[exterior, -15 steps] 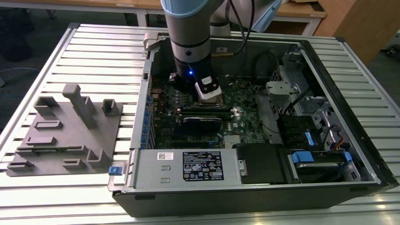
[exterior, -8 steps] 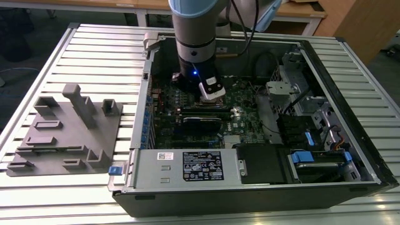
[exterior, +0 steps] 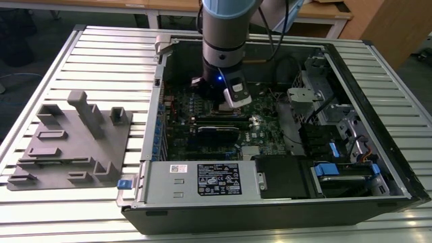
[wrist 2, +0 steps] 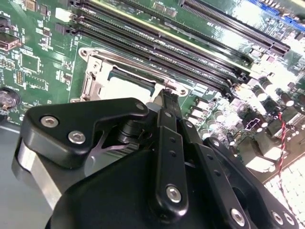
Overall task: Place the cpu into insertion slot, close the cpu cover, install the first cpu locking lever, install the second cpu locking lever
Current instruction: 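Install the second cpu locking lever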
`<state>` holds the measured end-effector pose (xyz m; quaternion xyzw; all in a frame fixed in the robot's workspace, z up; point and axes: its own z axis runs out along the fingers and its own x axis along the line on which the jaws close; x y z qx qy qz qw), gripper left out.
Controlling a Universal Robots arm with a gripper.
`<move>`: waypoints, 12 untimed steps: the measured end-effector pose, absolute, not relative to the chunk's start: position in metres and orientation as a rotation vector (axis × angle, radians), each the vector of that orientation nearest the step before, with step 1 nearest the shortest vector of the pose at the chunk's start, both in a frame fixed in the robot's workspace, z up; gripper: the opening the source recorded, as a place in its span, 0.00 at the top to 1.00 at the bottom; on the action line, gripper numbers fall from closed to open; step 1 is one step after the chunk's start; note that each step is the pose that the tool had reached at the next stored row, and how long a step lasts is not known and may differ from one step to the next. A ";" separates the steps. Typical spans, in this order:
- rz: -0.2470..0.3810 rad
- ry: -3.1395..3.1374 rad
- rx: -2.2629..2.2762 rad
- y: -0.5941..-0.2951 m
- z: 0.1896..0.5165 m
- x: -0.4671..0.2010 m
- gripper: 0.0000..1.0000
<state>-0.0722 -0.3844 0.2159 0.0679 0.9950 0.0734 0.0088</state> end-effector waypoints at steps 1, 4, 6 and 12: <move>0.223 3.113 0.213 -0.383 0.216 -0.071 0.89; 0.196 3.125 0.215 -0.379 0.216 -0.068 0.89; 0.187 3.128 0.215 -0.377 0.216 -0.068 0.89; 0.187 3.128 0.215 -0.377 0.216 -0.065 0.89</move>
